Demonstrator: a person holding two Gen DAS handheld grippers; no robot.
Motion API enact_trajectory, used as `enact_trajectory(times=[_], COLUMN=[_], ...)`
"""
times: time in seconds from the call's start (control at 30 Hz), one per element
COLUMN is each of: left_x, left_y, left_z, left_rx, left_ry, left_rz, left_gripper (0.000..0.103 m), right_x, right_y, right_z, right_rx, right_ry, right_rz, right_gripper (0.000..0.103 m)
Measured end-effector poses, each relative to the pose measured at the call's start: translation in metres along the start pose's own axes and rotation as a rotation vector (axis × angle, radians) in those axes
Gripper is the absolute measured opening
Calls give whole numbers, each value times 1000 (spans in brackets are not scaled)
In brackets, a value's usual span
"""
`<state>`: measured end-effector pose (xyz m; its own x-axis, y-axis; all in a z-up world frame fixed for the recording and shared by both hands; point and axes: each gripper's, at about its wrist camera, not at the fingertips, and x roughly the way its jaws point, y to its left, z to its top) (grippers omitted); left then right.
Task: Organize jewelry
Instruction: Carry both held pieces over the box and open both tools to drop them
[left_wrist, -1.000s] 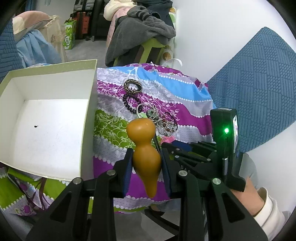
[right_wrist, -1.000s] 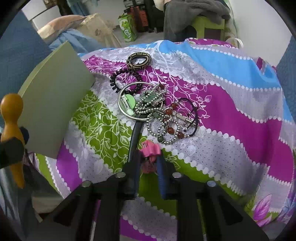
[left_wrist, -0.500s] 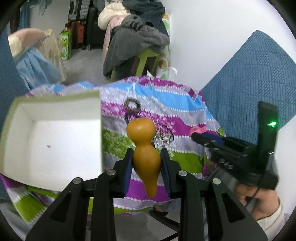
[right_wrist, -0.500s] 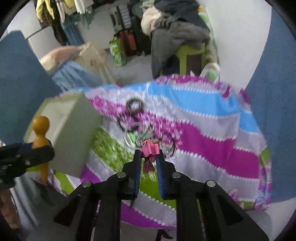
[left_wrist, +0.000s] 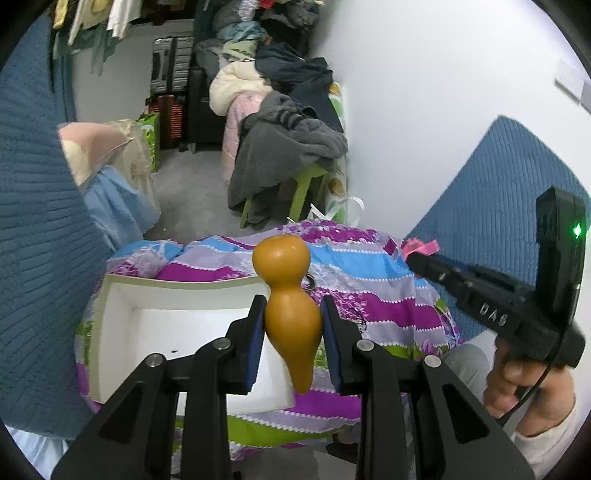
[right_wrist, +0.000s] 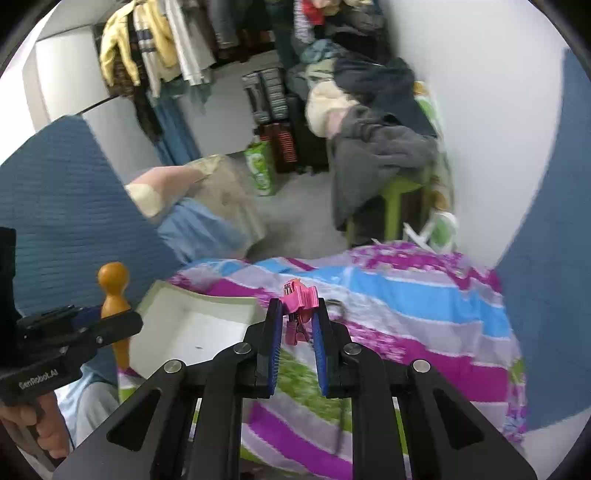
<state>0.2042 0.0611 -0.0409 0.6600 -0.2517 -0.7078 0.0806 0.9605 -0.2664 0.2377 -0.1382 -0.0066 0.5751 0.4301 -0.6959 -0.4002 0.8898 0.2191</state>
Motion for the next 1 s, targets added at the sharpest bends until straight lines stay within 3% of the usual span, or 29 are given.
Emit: enact_trajectory(times=[0.2,0.43,0.83,0.9,0.93,0.97,1.0], left_x=[1,26,61,61,59,58,57], left_y=[45,96,131,131,131,131,131], left_z=[-12,-43,-80,-79,-78,-77,-75], left_rx=[-29,-100,-180,-181,-182,-186,-191], left_ry=[20,114,212,208,204,202,198], left_rz=[63,122,113,119,123,122,115], left_gripper=[30,30,30,30,31,32,38], right_x=[39,89,137,137,136,132,130], right_y=[42,77,90,89,87,86,86], right_z=[-14,-44,-78,-78,-77,-76,-74], right_rx=[-28,-82,-120,-116,-112,-110,-112], right_ry=[67,196,337,346,343,333,327], right_rz=[48,70,51,57,60,65,68], right_gripper=[14,14,15,19,30,34,35])
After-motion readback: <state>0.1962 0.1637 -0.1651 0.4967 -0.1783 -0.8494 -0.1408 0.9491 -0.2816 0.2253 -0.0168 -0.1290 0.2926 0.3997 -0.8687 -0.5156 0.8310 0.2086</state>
